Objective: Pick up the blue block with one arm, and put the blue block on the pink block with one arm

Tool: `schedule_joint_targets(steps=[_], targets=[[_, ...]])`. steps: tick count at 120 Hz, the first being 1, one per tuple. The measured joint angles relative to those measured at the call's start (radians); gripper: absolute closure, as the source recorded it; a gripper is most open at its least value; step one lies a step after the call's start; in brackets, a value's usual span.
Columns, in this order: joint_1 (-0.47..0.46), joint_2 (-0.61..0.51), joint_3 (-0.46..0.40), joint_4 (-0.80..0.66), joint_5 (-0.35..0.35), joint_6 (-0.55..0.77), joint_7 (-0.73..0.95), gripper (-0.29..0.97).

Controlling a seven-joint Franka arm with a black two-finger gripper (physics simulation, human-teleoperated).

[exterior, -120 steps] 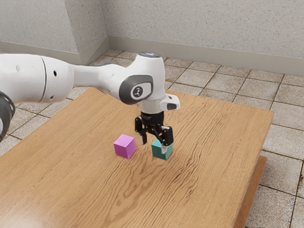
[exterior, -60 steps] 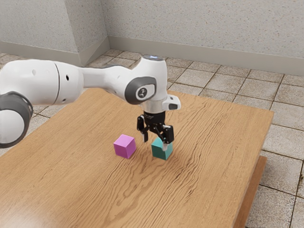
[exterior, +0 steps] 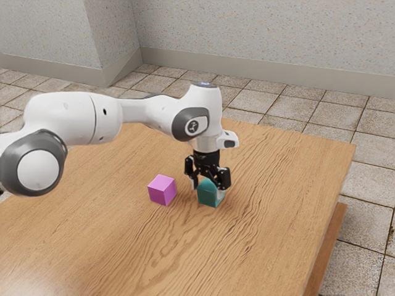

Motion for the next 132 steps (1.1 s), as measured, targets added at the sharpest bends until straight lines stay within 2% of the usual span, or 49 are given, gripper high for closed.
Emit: schedule_joint_targets(steps=[15, 36, 48, 96, 107, 132], targets=[[-0.003, 0.015, 0.000, 0.021, 0.001, -0.002, 0.000, 0.03], [-0.004, 0.029, 0.003, 0.040, 0.005, -0.007, 0.000, 0.20], [-0.003, 0.042, 0.003, 0.050, 0.013, -0.009, 0.000, 0.26], [-0.005, 0.083, -0.003, 0.092, 0.019, -0.008, -0.002, 0.31], [0.002, 0.071, -0.003, 0.081, 0.021, -0.014, -0.002, 0.36], [0.051, -0.004, -0.024, 0.021, 0.025, -0.028, 0.004, 0.35]])
